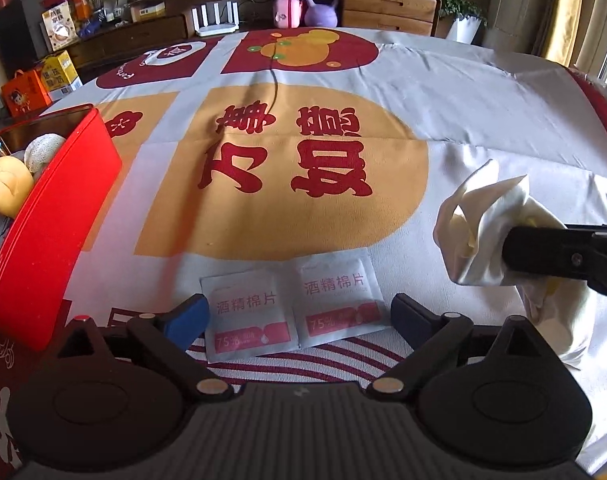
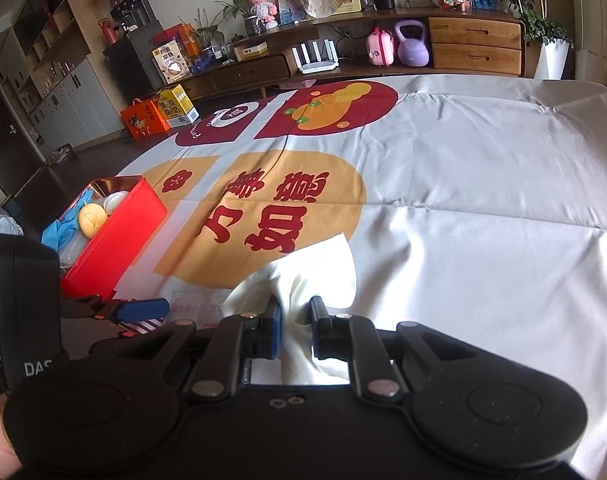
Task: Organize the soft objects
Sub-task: 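Hold the white cloth up with the right gripper while the left gripper closes on the wipe packets, then carry the wipe packets and white cloth over the tin box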
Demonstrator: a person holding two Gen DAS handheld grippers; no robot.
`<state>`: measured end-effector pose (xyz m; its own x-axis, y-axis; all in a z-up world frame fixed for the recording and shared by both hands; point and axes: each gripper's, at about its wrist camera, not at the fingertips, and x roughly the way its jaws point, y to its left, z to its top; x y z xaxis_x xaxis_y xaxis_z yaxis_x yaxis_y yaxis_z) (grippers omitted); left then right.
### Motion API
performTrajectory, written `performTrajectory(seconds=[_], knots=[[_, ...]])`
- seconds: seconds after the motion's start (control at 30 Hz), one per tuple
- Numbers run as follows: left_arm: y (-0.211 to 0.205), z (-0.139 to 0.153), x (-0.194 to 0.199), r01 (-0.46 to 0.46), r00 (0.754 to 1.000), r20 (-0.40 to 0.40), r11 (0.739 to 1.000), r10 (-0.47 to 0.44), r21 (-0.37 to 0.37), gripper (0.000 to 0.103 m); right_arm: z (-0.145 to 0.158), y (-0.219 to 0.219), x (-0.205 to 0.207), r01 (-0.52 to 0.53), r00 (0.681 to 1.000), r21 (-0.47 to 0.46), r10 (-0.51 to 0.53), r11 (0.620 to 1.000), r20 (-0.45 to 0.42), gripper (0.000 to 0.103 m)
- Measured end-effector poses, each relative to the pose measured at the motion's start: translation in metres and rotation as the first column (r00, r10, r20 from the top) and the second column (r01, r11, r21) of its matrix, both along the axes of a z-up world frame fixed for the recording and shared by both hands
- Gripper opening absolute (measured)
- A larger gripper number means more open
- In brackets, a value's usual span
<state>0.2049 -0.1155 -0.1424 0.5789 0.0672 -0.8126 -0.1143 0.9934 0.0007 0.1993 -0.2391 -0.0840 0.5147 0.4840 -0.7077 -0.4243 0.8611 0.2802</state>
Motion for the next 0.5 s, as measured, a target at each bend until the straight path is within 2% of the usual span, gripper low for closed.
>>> performTrajectory(seconds=[0.1, 0.13, 0.17, 0.2, 0.23, 0.27, 0.37, 0.5], knots=[[0.001, 0.001, -0.005, -0.007, 1.0, 0.021, 1.0, 0.007, 0.009, 0.09, -0.002, 0.0, 0.001, 0.002, 1.0, 0.0, -0.002, 1.0, -0.002, 0.013], [0.003, 0.002, -0.006, -0.011, 0.999, 0.03, 1.0, 0.01, 0.009, 0.084, -0.002, 0.0, 0.001, 0.001, 1.0, 0.001, -0.001, 1.0, -0.003, 0.013], [0.004, 0.003, -0.008, -0.014, 0.999, 0.042, 1.0, 0.013, 0.011, 0.072, -0.002, 0.001, 0.001, 0.001, 1.0, 0.001, -0.001, 1.0, -0.004, 0.013], [0.006, 0.004, -0.01, -0.014, 0.998, 0.056, 1.0, 0.013, 0.015, 0.067, -0.003, 0.001, 0.001, 0.0, 1.0, 0.0, 0.0, 1.0, -0.005, 0.013], [0.008, 0.006, -0.011, -0.014, 0.998, 0.064, 1.0, 0.013, 0.017, 0.049, -0.003, 0.001, 0.001, 0.0, 1.0, -0.001, 0.0, 1.0, -0.005, 0.013], [0.01, 0.008, -0.012, -0.009, 0.998, 0.07, 1.0, 0.008, 0.017, 0.024, -0.003, 0.002, 0.0, -0.002, 1.0, -0.003, 0.002, 1.0, -0.004, 0.013], [0.017, 0.009, -0.012, 0.002, 0.997, 0.073, 1.0, -0.002, -0.002, 0.013, -0.002, 0.003, -0.001, -0.002, 1.0, -0.01, 0.002, 1.0, -0.004, 0.013], [0.027, 0.01, -0.014, 0.027, 0.996, 0.081, 0.999, -0.024, -0.033, 0.006, 0.001, 0.006, -0.002, -0.005, 1.0, -0.018, 0.005, 1.0, 0.001, 0.013]])
